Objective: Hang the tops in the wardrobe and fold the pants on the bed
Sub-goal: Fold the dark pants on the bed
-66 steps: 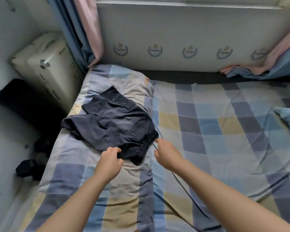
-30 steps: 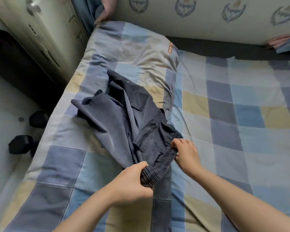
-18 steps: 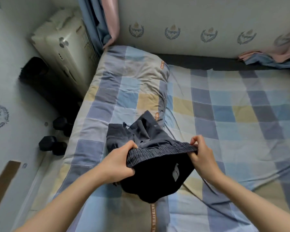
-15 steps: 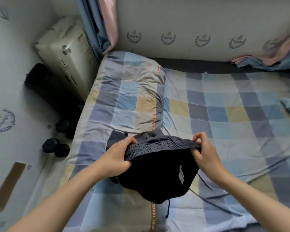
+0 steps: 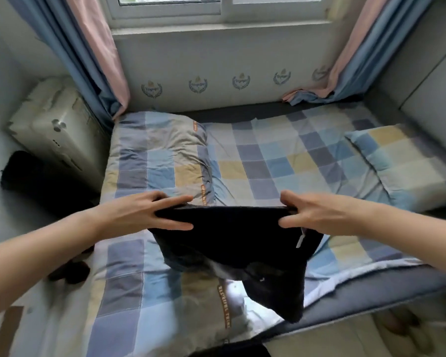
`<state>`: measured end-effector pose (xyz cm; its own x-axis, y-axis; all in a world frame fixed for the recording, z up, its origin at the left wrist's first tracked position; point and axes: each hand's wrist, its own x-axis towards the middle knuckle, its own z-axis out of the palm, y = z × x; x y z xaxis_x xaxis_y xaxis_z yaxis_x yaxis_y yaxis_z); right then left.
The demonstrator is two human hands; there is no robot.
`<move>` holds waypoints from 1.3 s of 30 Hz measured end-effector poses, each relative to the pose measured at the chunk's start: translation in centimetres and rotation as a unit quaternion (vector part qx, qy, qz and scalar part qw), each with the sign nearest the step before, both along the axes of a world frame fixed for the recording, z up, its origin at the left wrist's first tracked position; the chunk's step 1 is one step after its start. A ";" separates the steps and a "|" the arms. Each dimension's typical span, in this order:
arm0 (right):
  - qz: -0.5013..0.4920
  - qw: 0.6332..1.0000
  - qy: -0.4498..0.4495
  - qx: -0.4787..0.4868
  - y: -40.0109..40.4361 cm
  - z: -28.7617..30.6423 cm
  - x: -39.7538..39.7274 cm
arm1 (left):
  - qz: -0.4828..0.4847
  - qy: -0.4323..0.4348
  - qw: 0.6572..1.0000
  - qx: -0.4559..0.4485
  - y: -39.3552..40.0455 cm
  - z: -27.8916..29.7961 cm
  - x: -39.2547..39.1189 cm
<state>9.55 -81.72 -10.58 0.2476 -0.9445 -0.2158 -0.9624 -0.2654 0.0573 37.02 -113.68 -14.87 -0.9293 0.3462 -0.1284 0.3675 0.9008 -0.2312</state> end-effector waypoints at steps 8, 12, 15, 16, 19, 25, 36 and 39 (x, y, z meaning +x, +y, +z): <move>-0.085 0.983 0.140 0.084 6.4 -1.3 -3.6 | -0.015 -0.094 0.994 -0.060 0.6 2.7 -5.5; -0.169 0.971 0.144 0.092 11.0 -1.4 -6.3 | 0.001 -0.116 0.993 -0.038 1.3 3.1 -6.6; -0.189 0.968 0.165 0.017 15.1 -2.4 -8.8 | 0.012 -0.100 0.995 -0.015 4.9 3.5 -8.2; -0.182 0.969 0.167 -0.012 16.5 -2.8 -9.8 | 0.025 -0.099 0.994 -0.031 6.5 3.7 -9.0; -0.171 0.968 0.165 -0.080 19.6 -2.9 -12.2 | 0.036 -0.038 0.998 -0.030 10.5 4.0 -11.1; -0.092 0.984 0.117 -0.094 25.9 -2.6 -18.4 | 0.028 0.041 0.999 0.003 18.2 2.7 -15.4; -0.107 0.991 0.078 0.021 36.5 -2.1 -26.1 | 0.202 -0.035 0.954 0.217 27.1 1.7 -19.1; -0.224 0.964 0.006 -0.140 36.3 -2.1 -27.8 | 0.277 0.000 0.932 0.233 28.0 2.0 -20.9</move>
